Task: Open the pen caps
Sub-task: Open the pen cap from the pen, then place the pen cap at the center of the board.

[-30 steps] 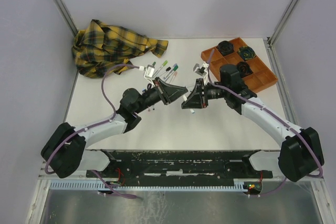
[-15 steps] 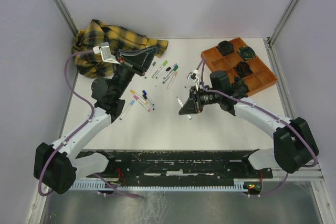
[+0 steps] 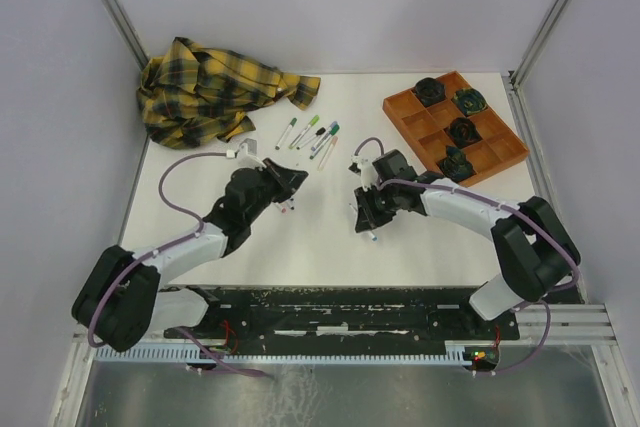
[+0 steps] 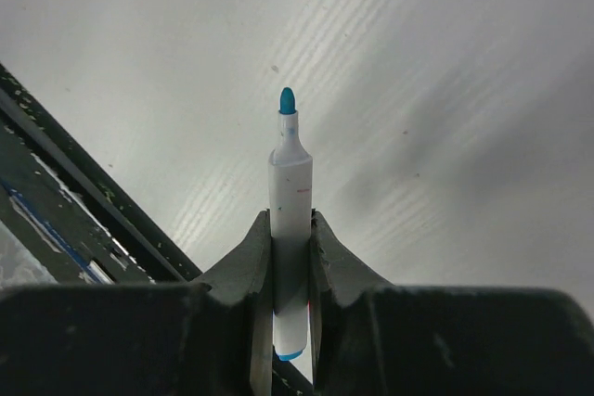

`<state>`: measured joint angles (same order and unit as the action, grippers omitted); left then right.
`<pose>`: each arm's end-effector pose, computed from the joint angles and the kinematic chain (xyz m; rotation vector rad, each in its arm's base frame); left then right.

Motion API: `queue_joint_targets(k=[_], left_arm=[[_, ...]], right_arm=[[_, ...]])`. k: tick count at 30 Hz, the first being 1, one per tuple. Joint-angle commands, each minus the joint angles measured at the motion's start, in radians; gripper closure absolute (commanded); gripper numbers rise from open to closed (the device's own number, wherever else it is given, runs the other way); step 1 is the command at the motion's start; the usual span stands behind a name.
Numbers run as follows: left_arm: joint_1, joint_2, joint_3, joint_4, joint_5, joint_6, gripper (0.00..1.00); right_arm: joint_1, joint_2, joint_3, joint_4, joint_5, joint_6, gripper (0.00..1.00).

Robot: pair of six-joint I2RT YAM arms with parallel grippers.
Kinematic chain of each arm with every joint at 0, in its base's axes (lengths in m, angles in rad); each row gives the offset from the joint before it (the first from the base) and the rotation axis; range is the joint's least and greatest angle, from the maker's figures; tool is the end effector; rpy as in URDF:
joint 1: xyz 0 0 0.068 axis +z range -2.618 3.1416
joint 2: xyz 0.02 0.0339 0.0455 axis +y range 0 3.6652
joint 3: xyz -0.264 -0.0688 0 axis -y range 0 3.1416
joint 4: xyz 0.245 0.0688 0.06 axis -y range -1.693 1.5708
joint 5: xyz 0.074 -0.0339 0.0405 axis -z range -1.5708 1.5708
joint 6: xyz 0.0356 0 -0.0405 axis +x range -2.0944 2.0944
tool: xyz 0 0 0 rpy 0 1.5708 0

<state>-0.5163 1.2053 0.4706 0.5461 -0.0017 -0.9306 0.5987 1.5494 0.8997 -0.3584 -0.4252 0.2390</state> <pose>0.2221 -0.1260 0.2198 -0.3883 1.8409 -1.0290 0.2416 0.1826 0.1870 -0.6426 2.6018 0.8419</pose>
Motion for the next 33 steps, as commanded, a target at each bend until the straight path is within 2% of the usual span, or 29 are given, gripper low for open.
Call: queue_joint_targets(k=[1, 4, 14, 23, 29, 33], left_arm=[[-0.109, 0.098, 0.139, -0.235, -0.219, -0.071, 0.97], [-0.174, 0.221, 0.235, -0.356, -0.351, -0.107, 0.97], [-0.182, 0.562, 0.516, -0.601, -0.353, -0.129, 0.97], [-0.194, 0.62, 0.534, -0.622, -0.357, -0.15, 0.93], [-0.196, 0.631, 0.53, -0.632, -0.359, -0.165, 0.78], [-0.197, 0.631, 0.525, -0.634, -0.361, -0.173, 0.76]], right_arm=[[0.021, 0.037, 0.013, -0.121, 0.124, -0.057, 1.0], [0.029, 0.044, -0.008, -0.06, 0.097, -0.053, 1.0], [0.112, 0.148, 0.046, -0.013, 0.164, -0.045, 0.94], [0.113, 0.171, 0.051, 0.001, 0.218, -0.026, 0.87], [0.113, 0.207, 0.069, -0.024, 0.221, -0.024, 0.83], [0.113, 0.206, 0.071, -0.028, 0.226, -0.024, 0.81]])
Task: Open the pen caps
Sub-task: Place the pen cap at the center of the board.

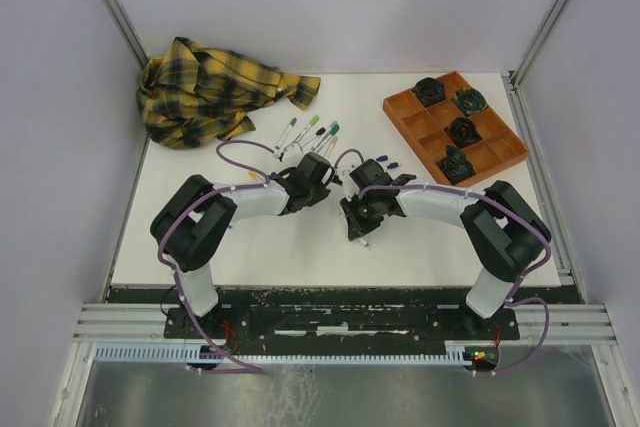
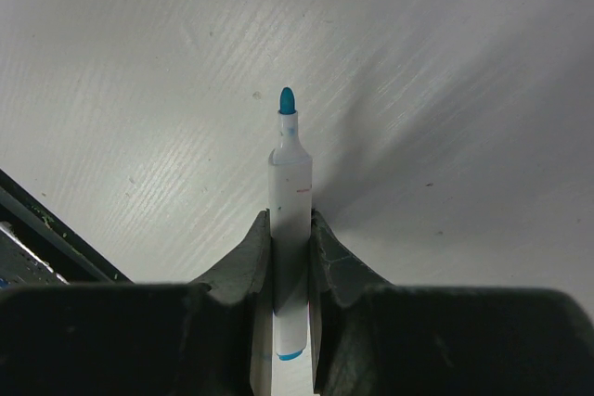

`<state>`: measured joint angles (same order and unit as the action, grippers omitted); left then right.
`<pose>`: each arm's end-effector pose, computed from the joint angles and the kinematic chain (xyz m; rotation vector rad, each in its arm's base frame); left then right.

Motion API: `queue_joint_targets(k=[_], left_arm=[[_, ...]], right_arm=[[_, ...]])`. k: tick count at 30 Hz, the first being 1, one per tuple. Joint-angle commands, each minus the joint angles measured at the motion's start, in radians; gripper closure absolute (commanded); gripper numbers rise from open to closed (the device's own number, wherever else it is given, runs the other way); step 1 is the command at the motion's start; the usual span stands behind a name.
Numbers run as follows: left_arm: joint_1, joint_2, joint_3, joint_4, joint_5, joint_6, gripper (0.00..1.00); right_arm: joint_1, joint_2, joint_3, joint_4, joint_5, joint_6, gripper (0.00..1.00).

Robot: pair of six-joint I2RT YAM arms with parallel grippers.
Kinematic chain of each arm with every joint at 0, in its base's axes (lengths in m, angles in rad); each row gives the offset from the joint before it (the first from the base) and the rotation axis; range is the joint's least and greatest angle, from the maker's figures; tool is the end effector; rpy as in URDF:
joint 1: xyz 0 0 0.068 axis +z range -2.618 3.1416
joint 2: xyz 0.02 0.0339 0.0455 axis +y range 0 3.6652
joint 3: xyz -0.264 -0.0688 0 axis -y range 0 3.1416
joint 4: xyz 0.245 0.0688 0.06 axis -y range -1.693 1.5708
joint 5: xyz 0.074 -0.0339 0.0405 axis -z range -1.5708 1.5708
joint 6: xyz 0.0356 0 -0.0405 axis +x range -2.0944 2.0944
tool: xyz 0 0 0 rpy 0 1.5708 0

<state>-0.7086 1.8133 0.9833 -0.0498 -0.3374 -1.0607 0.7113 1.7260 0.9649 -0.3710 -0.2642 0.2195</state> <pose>0.2822 -0.2264 0.1466 -0.5703 2.3582 -0.4131 0.2406 0.2196 0.1507 -0.7629 2.6986 0.6133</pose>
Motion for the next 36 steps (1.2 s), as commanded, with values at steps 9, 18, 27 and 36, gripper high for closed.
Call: queue_joint_targets(k=[9, 18, 27, 36], left_arm=[[-0.004, 0.009, 0.005, -0.041, -0.027, -0.045, 0.66], [-0.005, -0.044, 0.007, -0.048, -0.043, -0.034, 0.56], [-0.005, -0.133, -0.007, -0.054, -0.055, -0.009, 0.48], [-0.005, -0.232, -0.03, -0.052, -0.072, 0.018, 0.46]], right_arm=[[0.001, 0.041, 0.02, -0.044, 0.068, -0.006, 0.7], [0.0, 0.037, 0.033, -0.061, 0.058, -0.011, 0.65], [-0.001, 0.002, 0.056, -0.072, 0.018, -0.03, 0.62], [-0.002, -0.077, 0.071, -0.076, -0.015, -0.057, 0.58]])
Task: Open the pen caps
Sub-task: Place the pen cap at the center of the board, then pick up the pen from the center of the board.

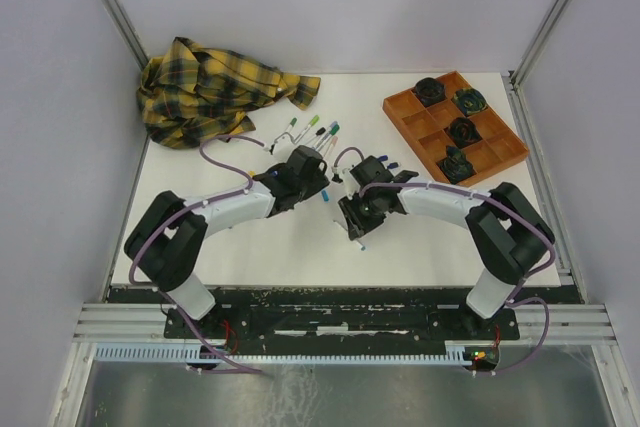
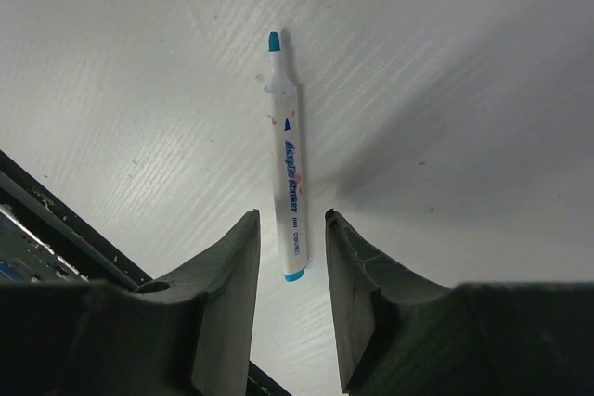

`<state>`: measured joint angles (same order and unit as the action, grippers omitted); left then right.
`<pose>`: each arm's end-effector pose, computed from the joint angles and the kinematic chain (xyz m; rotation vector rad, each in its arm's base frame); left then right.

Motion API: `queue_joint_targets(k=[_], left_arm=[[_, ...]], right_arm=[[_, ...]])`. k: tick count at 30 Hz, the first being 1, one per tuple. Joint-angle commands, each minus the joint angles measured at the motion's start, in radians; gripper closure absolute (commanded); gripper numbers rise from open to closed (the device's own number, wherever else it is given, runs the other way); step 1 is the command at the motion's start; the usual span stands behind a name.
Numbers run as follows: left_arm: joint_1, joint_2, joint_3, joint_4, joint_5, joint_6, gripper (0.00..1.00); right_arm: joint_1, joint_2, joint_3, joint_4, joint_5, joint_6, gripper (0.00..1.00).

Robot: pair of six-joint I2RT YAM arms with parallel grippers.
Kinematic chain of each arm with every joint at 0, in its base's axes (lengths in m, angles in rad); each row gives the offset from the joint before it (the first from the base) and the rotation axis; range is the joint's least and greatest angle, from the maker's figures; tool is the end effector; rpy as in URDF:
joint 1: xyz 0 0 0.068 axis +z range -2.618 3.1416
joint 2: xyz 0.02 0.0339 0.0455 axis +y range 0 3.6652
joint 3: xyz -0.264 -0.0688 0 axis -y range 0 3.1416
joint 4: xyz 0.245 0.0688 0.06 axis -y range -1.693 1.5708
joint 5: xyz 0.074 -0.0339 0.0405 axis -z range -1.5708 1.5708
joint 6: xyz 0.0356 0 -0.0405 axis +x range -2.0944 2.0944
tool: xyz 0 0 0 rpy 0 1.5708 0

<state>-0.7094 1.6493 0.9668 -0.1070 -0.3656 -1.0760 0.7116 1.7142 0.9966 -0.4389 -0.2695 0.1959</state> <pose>0.2694 -0.2145 0.1926 -0.6010 2.2659 -0.4786 0.2402 0.2197 0.1597 -0.7981 2.7109 0.6044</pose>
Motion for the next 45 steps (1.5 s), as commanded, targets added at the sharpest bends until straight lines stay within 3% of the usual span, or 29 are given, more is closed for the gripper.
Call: queue_joint_targets(k=[1, 9, 17, 20, 23, 31, 37, 40, 45], left_arm=[[-0.004, -0.08, -0.018, 0.006, -0.046, 0.038, 0.46], [-0.003, -0.253, -0.155, 0.099, -0.067, 0.114, 0.45], [0.0, -0.523, -0.446, 0.329, -0.026, 0.437, 0.42], [0.012, -0.601, -0.505, 0.323, -0.048, 0.522, 0.35], [0.053, -0.642, -0.502, 0.211, -0.081, 0.578, 0.3], [0.162, -0.498, -0.332, -0.118, -0.14, 0.675, 0.25], [0.259, -0.407, -0.286, -0.131, -0.085, 0.732, 0.24], [0.346, -0.354, -0.28, -0.097, 0.004, 0.741, 0.18], [0.399, -0.295, -0.276, -0.068, 0.088, 0.741, 0.21]], right_arm=[[-0.002, -0.071, 0.043, -0.01, -0.019, -0.038, 0.58], [-0.019, -0.126, 0.107, -0.089, -0.105, -0.156, 0.57], [-0.087, -0.215, 0.208, -0.312, -0.367, -0.427, 0.55], [-0.102, -0.269, 0.19, -0.311, -0.366, -0.459, 0.54], [-0.108, -0.3, 0.181, -0.313, -0.36, -0.475, 0.54], [-0.122, -0.298, 0.183, -0.326, -0.363, -0.486, 0.54], [-0.129, -0.289, 0.181, -0.327, -0.37, -0.485, 0.53], [-0.133, -0.278, 0.181, -0.33, -0.378, -0.485, 0.53], [-0.135, -0.275, 0.183, -0.332, -0.385, -0.486, 0.53]])
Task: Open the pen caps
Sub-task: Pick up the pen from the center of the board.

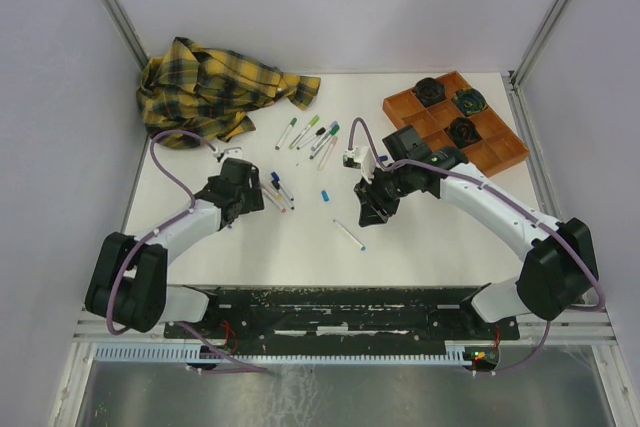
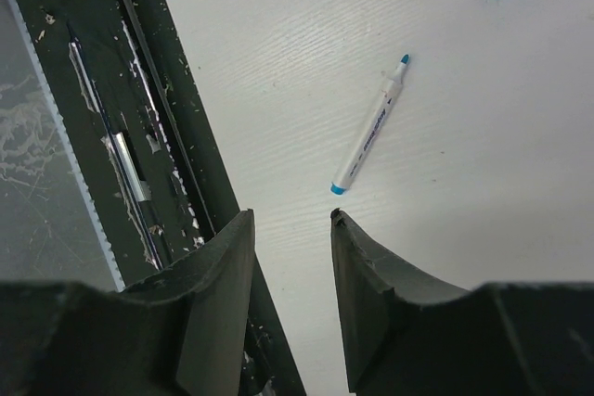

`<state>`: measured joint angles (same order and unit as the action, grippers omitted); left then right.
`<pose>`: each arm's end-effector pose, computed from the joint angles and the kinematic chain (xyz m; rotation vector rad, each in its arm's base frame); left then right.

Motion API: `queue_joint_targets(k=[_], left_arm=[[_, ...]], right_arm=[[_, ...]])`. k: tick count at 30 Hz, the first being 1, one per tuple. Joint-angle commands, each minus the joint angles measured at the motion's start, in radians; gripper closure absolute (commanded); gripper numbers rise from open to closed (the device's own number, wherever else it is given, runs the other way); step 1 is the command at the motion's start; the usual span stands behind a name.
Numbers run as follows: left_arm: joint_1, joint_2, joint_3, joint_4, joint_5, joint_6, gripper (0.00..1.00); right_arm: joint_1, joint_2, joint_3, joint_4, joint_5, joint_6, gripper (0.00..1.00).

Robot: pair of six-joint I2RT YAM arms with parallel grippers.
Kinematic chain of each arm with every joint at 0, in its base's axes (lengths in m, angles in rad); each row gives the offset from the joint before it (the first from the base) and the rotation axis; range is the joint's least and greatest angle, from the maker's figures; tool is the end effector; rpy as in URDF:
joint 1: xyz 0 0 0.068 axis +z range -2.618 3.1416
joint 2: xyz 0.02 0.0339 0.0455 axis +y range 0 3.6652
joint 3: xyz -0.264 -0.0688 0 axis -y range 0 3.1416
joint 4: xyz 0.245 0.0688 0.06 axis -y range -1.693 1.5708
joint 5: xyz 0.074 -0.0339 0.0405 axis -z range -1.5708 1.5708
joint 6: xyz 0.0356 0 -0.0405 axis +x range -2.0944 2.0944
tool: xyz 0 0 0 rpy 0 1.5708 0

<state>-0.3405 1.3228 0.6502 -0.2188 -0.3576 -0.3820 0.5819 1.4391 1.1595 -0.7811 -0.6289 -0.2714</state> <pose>0.2414 -0.0723 0.1802 -0.2018 2.3813 0.1053 0.2287 0.1755 0.2756 -1.2694 2.2627 0.9349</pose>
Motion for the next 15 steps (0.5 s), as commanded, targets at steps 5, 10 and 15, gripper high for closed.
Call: queue_joint_targets(k=[5, 10, 15], left_arm=[[0.065, 0.077, 0.05, 0.054, 0.121, 0.039, 0.29], [0.084, 0.113, 0.067, 0.036, 0.126, 0.022, 0.41], [0.092, 0.122, 0.075, 0.017, 0.111, 0.0, 0.41]], right_arm=[[-0.007, -0.002, 0.02, 0.009, -0.029, -0.018, 0.53], [-0.011, -0.009, 0.022, 0.005, -0.032, -0.02, 0.53], [-0.015, -0.024, 0.023, 0.004, -0.038, -0.019, 0.53]])
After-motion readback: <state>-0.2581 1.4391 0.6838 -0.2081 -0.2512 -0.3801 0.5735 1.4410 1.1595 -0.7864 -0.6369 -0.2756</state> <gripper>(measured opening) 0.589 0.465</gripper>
